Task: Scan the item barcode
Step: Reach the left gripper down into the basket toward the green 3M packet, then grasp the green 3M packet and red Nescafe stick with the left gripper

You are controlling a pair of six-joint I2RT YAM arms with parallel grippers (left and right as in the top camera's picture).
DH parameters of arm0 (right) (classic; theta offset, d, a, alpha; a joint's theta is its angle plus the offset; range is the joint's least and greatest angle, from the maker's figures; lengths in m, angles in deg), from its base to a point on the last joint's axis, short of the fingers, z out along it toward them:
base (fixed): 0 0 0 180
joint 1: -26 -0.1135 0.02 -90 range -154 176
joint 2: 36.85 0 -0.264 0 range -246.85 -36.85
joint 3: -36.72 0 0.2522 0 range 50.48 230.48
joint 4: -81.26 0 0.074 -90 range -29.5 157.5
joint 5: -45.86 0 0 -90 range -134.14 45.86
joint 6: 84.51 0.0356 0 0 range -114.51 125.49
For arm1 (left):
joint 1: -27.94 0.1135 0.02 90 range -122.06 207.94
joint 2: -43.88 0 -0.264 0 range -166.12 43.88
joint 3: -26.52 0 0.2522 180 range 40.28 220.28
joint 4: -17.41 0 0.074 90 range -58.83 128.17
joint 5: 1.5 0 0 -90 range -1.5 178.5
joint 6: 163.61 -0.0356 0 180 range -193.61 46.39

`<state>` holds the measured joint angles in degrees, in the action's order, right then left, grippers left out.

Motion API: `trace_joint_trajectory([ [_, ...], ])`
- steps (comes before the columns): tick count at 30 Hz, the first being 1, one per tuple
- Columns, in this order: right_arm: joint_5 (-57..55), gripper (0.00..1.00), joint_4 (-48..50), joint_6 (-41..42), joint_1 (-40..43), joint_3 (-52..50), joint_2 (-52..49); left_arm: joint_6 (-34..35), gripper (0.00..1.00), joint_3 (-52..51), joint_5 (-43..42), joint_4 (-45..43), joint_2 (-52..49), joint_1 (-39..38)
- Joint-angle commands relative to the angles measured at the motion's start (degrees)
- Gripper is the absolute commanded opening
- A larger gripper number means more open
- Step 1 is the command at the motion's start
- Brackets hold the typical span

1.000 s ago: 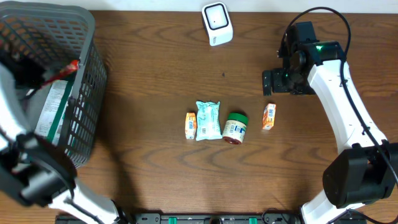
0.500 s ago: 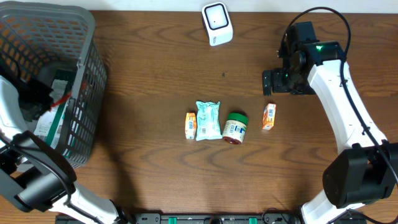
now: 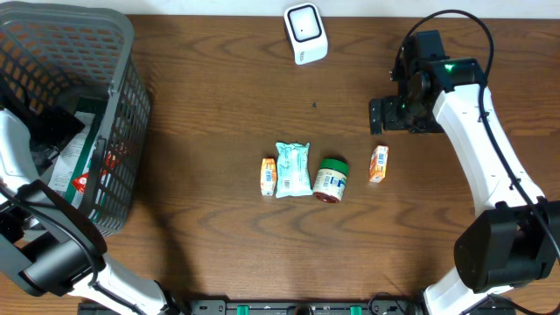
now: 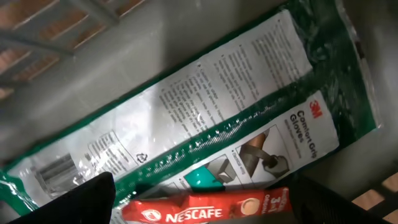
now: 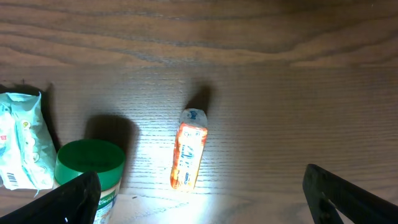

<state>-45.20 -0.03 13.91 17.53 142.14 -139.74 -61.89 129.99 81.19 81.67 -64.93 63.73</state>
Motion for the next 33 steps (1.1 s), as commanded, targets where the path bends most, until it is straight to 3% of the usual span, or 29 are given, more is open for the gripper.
trace_joint_trajectory([
  [1,-0.13,0.99,0.00,-0.37,0.22,-0.09,0.57,-7.06,0.90,0.13,0.70,-0.11,-0.42,-0.02],
  [15,-0.15,0.99,0.00,-0.37,0.22,-0.09,0.57,-17.51,0.94,-0.79,1.42,-3.76,-10.08,-0.02],
  [22,-0.15,0.99,0.00,-0.37,0.22,-0.09,0.57,-14.12,0.94,-0.79,1.57,0.17,-17.20,0.02],
  [26,-0.15,0.99,0.00,-0.37,0.22,-0.09,0.57,-11.67,0.89,-0.76,-1.99,4.76,-16.83,0.02],
  [33,-0.13,0.99,0.00,-0.37,0.22,-0.09,0.57,-10.32,0.85,-0.48,-16.09,10.34,-14.86,0.04],
])
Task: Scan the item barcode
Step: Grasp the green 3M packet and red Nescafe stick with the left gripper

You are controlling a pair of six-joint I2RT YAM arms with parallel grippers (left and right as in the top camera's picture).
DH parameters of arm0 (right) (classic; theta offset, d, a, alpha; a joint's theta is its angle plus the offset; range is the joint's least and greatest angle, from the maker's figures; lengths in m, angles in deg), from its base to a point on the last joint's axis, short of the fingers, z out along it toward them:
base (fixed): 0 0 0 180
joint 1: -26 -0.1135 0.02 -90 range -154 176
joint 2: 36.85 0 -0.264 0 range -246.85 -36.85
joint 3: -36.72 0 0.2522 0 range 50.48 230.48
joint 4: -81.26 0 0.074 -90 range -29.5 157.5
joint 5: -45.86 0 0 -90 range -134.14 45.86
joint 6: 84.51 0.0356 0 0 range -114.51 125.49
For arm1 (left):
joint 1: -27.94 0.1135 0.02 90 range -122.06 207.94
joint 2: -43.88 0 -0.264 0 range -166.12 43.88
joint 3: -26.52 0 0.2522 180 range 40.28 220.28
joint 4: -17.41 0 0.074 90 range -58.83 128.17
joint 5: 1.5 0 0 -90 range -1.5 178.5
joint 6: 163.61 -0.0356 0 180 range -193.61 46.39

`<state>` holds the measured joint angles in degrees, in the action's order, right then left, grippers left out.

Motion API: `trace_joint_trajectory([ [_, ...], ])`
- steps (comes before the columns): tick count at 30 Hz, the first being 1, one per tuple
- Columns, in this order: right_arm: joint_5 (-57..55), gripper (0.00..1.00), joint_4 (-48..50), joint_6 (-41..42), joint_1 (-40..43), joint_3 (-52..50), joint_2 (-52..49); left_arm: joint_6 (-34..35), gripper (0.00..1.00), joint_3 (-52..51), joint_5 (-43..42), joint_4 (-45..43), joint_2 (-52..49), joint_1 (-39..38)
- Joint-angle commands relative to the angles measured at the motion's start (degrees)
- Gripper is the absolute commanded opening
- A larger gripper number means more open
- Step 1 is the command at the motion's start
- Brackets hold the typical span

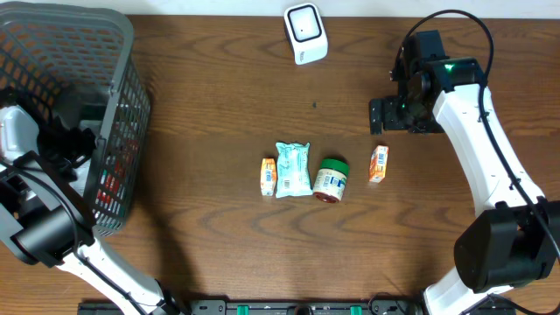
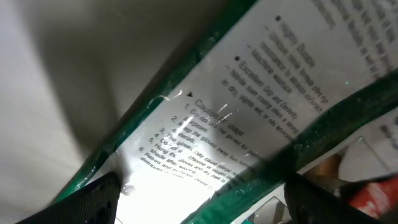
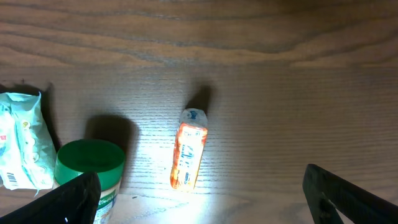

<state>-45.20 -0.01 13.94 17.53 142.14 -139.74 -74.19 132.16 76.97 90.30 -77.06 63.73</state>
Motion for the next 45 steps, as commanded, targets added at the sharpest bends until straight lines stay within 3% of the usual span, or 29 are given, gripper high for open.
trace_joint_trajectory([
  [1,-0.15,0.99,-0.02,-0.39,0.22,-0.09,0.57,1.99,0.85,-2.54,-13.31,1.73,-2.27,0.07],
  [7,-0.13,0.99,0.00,-0.39,0.22,-0.09,0.57,1.95,0.86,-0.02,-12.17,2.27,2.27,0.20],
  [17,-0.15,0.99,-0.02,-0.39,0.22,-0.09,0.57,1.99,0.86,-2.80,-0.98,-0.85,4.90,-0.13],
  [28,-0.15,0.99,-0.02,-0.39,0.22,-0.09,0.57,1.97,0.86,-12.13,-1.03,-10.62,4.83,-0.63],
  [39,-0.15,0.99,-0.02,-0.39,0.22,-0.09,0.57,-0.28,0.81,-14.36,-5.79,-8.00,4.83,-8.61],
  [42,-0.13,0.99,-0.02,-0.39,0.22,-0.09,0.57,-2.43,0.70,-14.38,-5.81,-7.93,4.83,-10.47],
  [45,-0.15,0.99,-0.02,-0.39,0.22,-0.09,0.57,-2.43,0.45,-14.36,-5.90,-7.82,4.83,-10.64],
])
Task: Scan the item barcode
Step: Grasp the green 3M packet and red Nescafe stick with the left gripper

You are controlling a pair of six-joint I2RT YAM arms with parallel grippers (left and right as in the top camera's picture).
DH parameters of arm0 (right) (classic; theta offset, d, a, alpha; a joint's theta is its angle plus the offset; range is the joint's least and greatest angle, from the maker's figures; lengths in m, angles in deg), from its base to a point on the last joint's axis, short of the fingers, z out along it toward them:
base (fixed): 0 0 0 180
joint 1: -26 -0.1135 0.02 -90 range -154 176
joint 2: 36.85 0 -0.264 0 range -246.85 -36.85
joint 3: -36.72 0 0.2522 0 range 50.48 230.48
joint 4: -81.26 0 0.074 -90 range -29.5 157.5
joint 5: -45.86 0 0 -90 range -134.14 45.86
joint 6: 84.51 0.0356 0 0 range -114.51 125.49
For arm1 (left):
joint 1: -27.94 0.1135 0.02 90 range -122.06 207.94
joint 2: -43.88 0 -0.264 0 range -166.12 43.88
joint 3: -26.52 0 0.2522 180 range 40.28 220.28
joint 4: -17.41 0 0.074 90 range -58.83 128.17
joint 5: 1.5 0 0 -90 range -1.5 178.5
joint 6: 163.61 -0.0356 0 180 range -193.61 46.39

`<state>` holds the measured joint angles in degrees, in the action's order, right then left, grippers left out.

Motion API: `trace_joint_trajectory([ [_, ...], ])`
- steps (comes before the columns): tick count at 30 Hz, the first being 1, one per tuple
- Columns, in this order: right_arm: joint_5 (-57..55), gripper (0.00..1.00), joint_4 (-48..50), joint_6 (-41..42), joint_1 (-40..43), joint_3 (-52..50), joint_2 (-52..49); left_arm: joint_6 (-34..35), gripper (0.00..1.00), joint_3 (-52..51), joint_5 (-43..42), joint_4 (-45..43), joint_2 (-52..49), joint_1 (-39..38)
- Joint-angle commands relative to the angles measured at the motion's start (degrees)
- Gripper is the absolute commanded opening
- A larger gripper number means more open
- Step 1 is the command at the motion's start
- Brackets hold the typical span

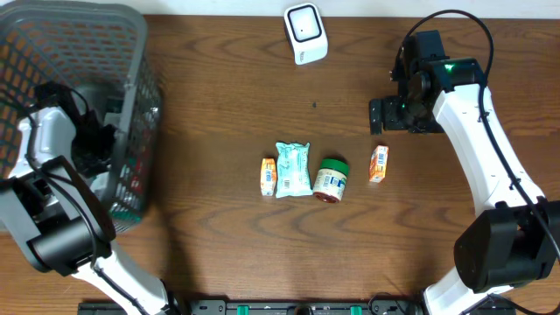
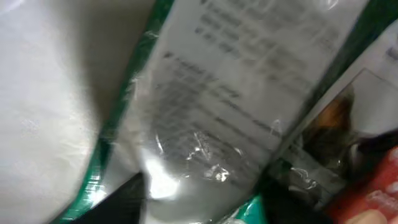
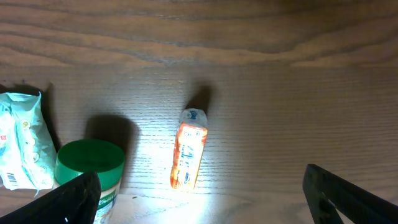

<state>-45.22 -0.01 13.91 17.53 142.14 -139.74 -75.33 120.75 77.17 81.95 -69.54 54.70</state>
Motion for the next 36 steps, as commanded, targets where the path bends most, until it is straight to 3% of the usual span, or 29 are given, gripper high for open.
trace_joint_trajectory([
  [1,-0.13,0.99,-0.02,-0.37,0.22,-0.09,0.57,-1.51,0.41,-2.95,-6.25,0.55,-2.69,-1.53],
  [6,-0.13,0.99,-0.02,-0.37,0.22,-0.09,0.57,-7.32,0.20,-2.51,-19.02,0.50,-2.67,0.46],
  [9,-0.13,0.99,-0.02,-0.37,0.22,-0.09,0.57,-10.93,0.08,-1.07,-34.27,0.28,-2.67,3.74],
  [15,-0.13,0.99,-0.02,-0.37,0.22,-0.09,0.57,-10.47,0.07,-0.28,-47.82,-0.13,-2.67,9.64],
  [26,-0.13,0.99,-0.02,-0.37,0.22,-0.09,0.57,-6.49,0.07,3.21,-49.48,-0.13,-2.54,12.83],
  [27,-0.13,0.99,-0.02,-0.37,0.22,-0.09,0.57,-6.47,0.09,3.72,-49.27,-0.13,-2.49,12.81],
  [29,-0.13,0.99,-0.02,-0.37,0.22,-0.09,0.57,-5.53,0.59,4.04,-47.45,-0.11,-2.12,12.74],
  [30,-0.13,0.99,-0.02,-0.37,0.22,-0.09,0.57,-4.81,0.71,4.04,-45.20,-0.07,-1.68,12.66],
  [32,-0.13,0.99,-0.02,-0.37,0.22,-0.09,0.57,-4.81,0.83,4.04,-40.98,0.07,-0.63,12.35],
  [36,-0.13,0.99,-0.02,-0.37,0.22,-0.09,0.57,-2.45,0.84,4.07,-30.40,-0.44,3.41,11.13],
])
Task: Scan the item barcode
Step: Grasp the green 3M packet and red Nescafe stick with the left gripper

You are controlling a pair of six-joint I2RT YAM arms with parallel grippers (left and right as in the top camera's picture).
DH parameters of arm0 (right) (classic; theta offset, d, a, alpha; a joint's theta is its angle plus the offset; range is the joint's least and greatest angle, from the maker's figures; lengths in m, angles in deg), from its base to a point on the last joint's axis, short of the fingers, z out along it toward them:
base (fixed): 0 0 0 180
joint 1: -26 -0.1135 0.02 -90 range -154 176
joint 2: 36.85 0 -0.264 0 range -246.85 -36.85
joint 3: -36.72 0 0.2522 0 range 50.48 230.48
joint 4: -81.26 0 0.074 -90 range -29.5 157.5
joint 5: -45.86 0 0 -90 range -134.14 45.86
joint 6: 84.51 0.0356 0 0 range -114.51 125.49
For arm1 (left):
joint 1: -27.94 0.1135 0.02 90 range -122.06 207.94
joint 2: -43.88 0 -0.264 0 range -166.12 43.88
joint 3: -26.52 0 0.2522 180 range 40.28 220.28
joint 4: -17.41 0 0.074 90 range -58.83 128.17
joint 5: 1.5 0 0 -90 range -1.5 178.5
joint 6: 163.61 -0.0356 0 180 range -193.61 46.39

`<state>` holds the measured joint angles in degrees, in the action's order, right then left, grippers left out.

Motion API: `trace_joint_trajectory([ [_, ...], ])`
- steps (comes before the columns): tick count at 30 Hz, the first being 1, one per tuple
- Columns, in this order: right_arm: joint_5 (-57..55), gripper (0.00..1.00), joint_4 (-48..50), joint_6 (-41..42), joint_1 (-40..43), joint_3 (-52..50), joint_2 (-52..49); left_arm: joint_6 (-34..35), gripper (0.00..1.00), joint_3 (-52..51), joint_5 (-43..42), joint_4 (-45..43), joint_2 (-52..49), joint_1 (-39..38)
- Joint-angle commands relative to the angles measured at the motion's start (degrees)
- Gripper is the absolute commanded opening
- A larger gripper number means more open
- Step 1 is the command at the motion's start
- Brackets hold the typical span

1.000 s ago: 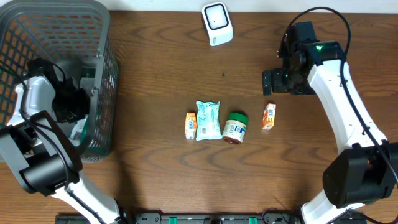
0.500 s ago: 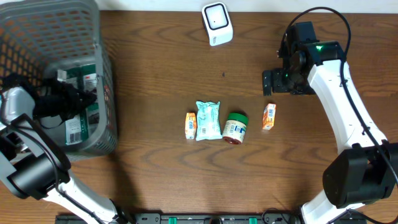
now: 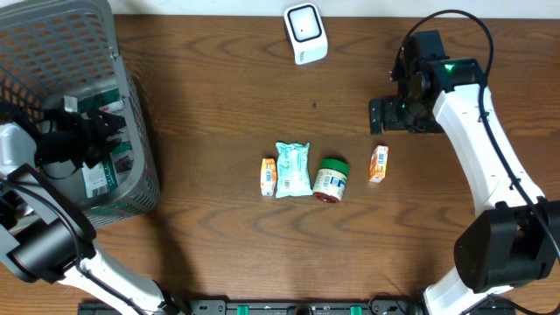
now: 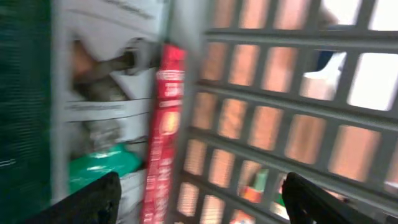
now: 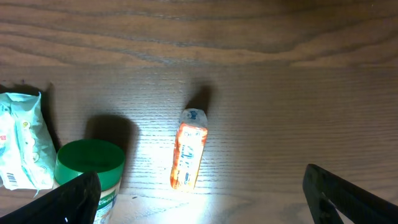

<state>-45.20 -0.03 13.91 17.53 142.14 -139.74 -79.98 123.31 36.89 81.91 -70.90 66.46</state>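
Observation:
The white barcode scanner (image 3: 305,33) stands at the table's far edge. A grey mesh basket (image 3: 144,166) sits at the left. Inside it my left gripper (image 3: 103,131) is open, its jaws (image 4: 199,202) wide apart. In the left wrist view a green and white glove pack (image 4: 93,124) lies to the left and a red Nescafe sachet (image 4: 163,130) stands on edge against the basket wall (image 4: 280,106). My right gripper (image 3: 388,114) hangs open (image 5: 202,205) above a small orange pack (image 5: 189,148).
In a row mid-table lie another small orange pack (image 3: 269,176), a pale wipes pack (image 3: 293,169), a green-lidded jar (image 3: 332,179) and the orange pack (image 3: 378,164). The basket's walls stand close around the left arm.
The left gripper's jaws stood close together against the glove pack; now they are wide apart and the camera faces the basket's mesh wall. The basket has shifted slightly. The right arm is unmoved.
The left gripper was open above the glove pack and red sachet in the basket. Then it was much closer to the pack, then its jaws were narrowed on it while the basket leaned right. Now it is open, turned toward the wall. The right arm stayed still.

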Motion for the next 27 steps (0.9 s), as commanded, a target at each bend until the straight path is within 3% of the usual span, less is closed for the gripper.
trace_joint_trajectory([
  [1,-0.15,0.99,0.00,-0.37,0.22,-0.09,0.57,2.71,0.84,1.51,11.87,-0.52,5.84,-1.03],
  [6,-0.15,0.99,0.00,-0.37,0.22,-0.09,0.57,5.86,0.85,1.51,28.89,-0.48,9.99,-5.20],
  [16,-0.15,0.99,0.00,-0.37,0.22,-0.09,0.57,5.86,0.86,-0.13,41.70,-0.37,7.76,-14.84],
  [27,-0.13,0.99,0.00,-0.37,0.22,-0.09,0.57,5.81,0.86,-2.03,43.41,-2.25,3.39,-16.96],
])
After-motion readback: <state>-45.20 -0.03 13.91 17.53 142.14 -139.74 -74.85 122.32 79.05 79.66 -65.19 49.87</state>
